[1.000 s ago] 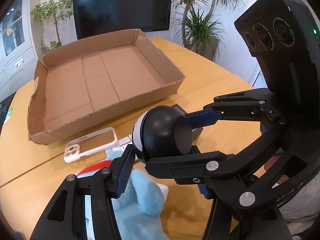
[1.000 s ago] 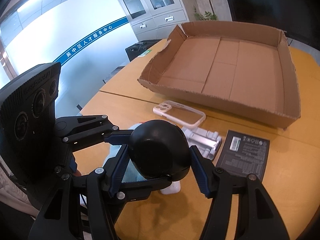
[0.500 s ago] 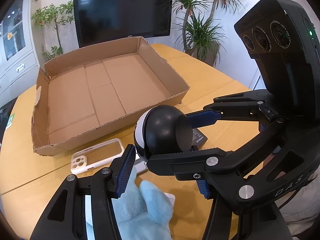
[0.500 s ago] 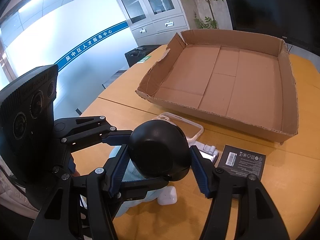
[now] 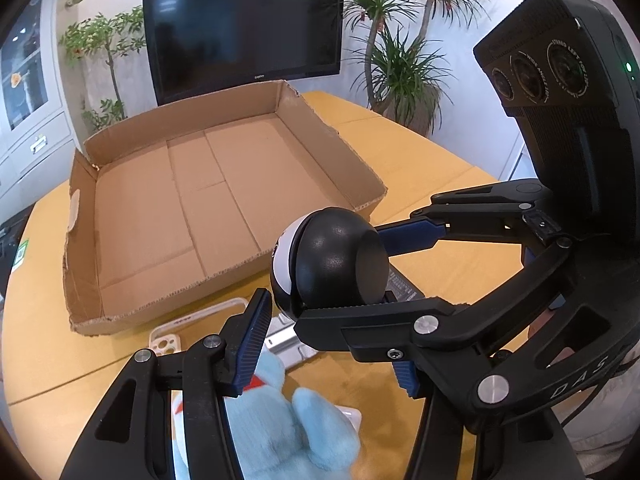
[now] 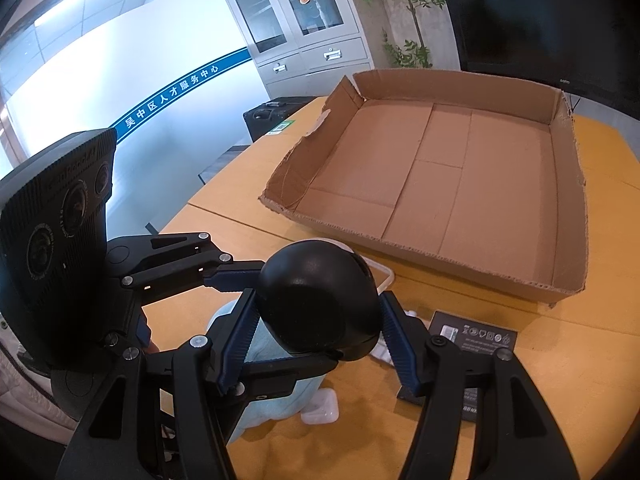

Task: Organize objects
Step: 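Lift the black speaker ball with both grippers and carry it toward the cardboard box, then lower the speaker ball into the box and open both grippers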

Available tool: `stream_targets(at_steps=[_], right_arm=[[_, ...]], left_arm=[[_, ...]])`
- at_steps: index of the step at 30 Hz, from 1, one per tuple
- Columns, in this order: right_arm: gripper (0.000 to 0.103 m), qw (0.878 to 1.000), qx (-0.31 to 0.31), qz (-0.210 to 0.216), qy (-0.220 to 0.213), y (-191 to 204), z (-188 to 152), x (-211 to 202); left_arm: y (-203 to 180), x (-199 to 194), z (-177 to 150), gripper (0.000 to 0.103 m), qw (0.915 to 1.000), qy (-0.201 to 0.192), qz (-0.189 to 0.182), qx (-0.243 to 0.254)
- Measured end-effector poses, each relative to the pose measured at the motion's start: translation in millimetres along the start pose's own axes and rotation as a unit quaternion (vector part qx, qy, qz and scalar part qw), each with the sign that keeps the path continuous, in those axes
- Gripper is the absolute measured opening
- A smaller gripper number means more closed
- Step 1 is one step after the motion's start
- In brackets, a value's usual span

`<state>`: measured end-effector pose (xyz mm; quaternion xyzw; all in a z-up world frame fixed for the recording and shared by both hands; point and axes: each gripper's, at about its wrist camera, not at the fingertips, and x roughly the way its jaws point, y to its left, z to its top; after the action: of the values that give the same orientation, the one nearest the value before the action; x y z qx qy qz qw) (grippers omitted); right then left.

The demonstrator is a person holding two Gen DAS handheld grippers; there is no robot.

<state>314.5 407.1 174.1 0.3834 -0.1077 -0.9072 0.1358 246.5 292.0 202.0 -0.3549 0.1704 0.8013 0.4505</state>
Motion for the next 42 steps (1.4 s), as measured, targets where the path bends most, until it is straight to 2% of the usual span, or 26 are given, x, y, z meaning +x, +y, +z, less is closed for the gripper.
stream_targets(at_steps=[24, 42], right_arm=[[0.059, 1.000, 0.008, -0.022, -0.020, -24.8, 21.0, -7.3], [0.057, 0.999, 0.021, -0.029, -0.012, -39.4, 33.6, 16.6]], left_arm=[[0.9, 19.8, 37.6, 0.054, 0.9999, 0.002, -0.005, 0.009], [30.5, 43.4, 45.2, 0.054, 0.9998, 0.014, -0.008, -0.010]])
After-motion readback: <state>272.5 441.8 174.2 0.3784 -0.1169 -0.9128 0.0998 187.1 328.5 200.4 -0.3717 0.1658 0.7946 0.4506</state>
